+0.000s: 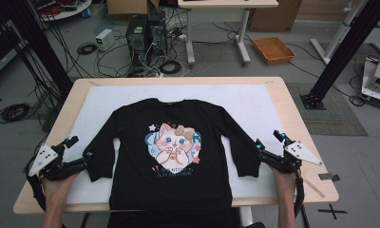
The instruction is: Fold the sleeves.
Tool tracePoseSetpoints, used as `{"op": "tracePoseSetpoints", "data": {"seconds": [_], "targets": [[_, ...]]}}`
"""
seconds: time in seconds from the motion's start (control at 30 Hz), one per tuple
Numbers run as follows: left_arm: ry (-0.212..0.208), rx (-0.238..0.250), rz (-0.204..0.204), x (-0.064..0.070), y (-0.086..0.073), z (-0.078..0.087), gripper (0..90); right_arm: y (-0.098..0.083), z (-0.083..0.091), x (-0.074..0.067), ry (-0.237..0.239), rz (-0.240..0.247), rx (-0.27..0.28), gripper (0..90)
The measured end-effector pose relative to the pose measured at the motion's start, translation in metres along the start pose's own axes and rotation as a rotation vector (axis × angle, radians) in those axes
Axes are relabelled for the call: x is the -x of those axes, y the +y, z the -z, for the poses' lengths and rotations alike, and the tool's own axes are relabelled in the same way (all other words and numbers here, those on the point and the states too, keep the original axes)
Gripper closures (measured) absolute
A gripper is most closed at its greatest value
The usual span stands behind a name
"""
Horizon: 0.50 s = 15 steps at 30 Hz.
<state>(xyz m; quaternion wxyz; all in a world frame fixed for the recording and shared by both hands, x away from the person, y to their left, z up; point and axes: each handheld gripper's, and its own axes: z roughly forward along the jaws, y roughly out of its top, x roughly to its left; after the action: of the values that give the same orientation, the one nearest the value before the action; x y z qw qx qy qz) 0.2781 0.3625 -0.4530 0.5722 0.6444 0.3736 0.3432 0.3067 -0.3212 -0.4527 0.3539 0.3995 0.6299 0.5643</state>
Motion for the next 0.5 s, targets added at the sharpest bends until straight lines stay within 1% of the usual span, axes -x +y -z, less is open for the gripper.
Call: {"op": "tracePoseSetpoints", "data": {"seconds": [0.03, 0.07, 0.13, 0.17, 0.27, 0.4, 0.43, 0.5], "targets": [[0.001, 0.0, 0.0, 0.0, 0.0, -0.0001, 22.9, 0.0, 0.0, 0.0, 0.0, 0.0, 0.0, 21.3], [0.001, -0.001, 0.005, -0.0001, 0.0001, -0.0003, 22.9, 0.0001, -0.0011, -0.0006, 0.023, -0.027, 0.009, 21.3], [0.001, -0.003, 0.005, -0.0003, 0.0001, -0.0003, 22.9, 0.0005, -0.0023, -0.001, 0.03, -0.025, 0.012, 21.3], [0.001, -0.003, 0.005, -0.0005, 0.0001, -0.0003, 22.9, 0.0009, -0.0048, -0.0027, 0.045, -0.038, 0.011, 21.3], [0.005, -0.006, 0.005, -0.0001, 0.0002, -0.0007, 22.9, 0.0011, -0.0083, -0.0034, 0.054, -0.028, -0.003, 21.3], [0.008, -0.008, 0.004, 0.0002, 0.0002, -0.0007, 22.9, 0.0007, -0.0079, -0.0048, 0.051, -0.014, -0.001, 21.0], [0.008, -0.008, 0.004, 0.0003, 0.0002, -0.0007, 22.9, 0.0007, -0.008, -0.005, 0.04, -0.019, -0.004, 20.7], [0.01, -0.008, 0.005, 0.0004, 0.0002, -0.001, 22.9, 0.0007, -0.0079, -0.0047, 0.035, -0.029, -0.006, 20.5]]}}
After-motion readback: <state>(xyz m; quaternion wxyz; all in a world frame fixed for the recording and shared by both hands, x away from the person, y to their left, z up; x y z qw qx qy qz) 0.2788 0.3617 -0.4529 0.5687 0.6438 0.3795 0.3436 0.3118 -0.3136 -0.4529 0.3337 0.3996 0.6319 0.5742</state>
